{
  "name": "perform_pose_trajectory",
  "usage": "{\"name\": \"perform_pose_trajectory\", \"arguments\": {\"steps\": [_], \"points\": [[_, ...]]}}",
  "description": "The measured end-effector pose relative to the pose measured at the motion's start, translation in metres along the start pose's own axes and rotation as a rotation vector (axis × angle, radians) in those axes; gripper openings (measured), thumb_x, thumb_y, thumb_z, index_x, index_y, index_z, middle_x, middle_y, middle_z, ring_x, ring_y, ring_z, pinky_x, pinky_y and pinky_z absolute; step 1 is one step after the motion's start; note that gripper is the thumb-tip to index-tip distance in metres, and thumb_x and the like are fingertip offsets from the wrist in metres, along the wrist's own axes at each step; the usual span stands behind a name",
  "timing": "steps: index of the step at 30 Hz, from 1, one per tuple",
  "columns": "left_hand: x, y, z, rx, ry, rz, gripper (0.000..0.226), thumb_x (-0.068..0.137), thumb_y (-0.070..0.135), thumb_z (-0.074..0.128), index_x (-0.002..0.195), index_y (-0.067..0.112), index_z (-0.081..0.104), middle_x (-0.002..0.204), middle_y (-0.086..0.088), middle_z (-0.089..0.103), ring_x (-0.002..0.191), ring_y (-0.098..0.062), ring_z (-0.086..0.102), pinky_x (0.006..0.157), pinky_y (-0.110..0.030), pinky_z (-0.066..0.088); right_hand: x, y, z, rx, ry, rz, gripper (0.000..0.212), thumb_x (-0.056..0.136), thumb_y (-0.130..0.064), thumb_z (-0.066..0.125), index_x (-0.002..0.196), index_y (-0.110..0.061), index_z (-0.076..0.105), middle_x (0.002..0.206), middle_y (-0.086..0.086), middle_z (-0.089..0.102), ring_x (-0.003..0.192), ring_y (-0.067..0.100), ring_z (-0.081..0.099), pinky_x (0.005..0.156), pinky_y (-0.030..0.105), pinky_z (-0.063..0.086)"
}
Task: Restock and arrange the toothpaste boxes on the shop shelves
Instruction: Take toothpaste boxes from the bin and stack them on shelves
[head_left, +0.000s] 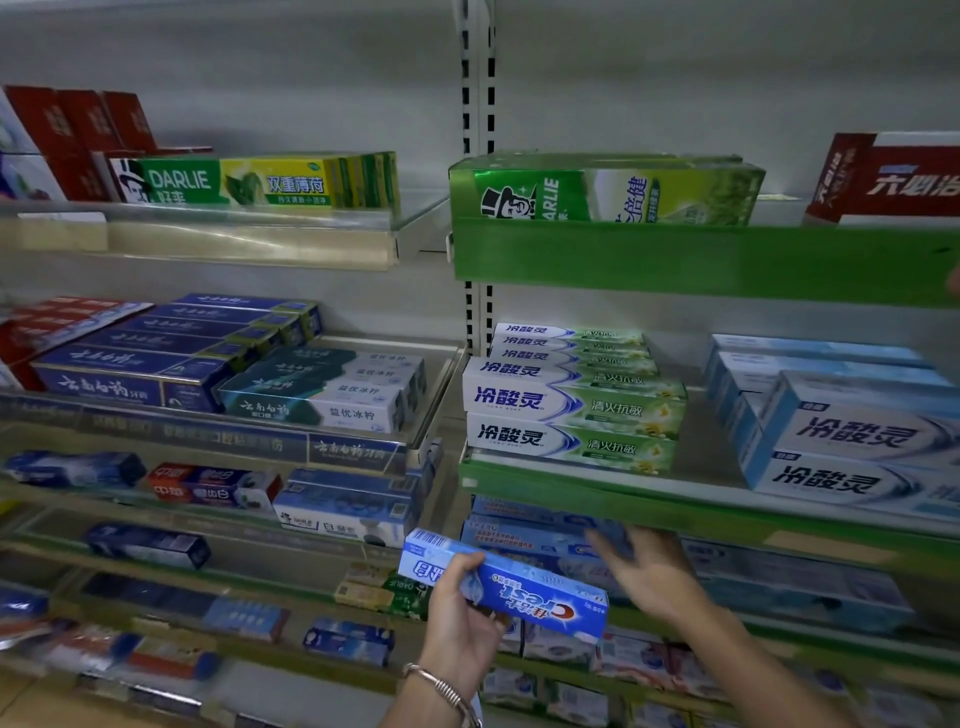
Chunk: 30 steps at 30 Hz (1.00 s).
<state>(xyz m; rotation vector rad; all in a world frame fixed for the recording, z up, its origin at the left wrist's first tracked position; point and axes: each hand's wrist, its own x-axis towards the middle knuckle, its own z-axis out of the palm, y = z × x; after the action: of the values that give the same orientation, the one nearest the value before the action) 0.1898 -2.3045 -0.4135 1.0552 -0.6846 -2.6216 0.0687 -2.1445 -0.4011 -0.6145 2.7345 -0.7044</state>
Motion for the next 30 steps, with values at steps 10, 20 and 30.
{"name": "perform_pose_trajectory", "arguments": {"steps": [10,20,30], "points": [[0.012,-0.008,0.015,0.061,-0.173,0.039,0.046,0.068,0.015,0.07,0.108,0.002,0.052,0.091,-0.017,0.063,0.081,-0.029,0.059,0.073,-0.038,0.05,-0.029,-0.004,-0.001,0.166,-0.079,-0.299,0.045,0.087,-0.042,0.063,0.129,-0.038,0.047,0.117,-0.019,0.055,0.097,-0.011,0.055,0.086,0.013,0.047],[0.031,0.002,-0.019,0.87,0.186,0.477,0.072,0.084,0.006,0.066,0.146,0.019,0.033,0.143,-0.003,0.046,0.122,-0.022,0.052,0.106,-0.045,0.042,0.0,-0.006,0.004,0.104,-0.109,-0.09,0.044,0.096,-0.046,0.041,0.136,-0.026,0.045,0.127,-0.01,0.049,0.126,0.013,0.046,0.097,0.023,0.038],[0.055,0.008,-0.015,0.98,0.081,0.481,0.061,0.09,0.004,0.058,0.145,0.02,0.036,0.106,0.013,0.064,0.07,0.003,0.053,0.058,-0.011,0.046,0.025,-0.009,-0.014,0.09,-0.251,0.14,0.055,0.092,-0.063,0.032,0.138,-0.034,0.043,0.138,-0.006,0.052,0.122,0.021,0.051,0.083,0.021,0.034]]}}
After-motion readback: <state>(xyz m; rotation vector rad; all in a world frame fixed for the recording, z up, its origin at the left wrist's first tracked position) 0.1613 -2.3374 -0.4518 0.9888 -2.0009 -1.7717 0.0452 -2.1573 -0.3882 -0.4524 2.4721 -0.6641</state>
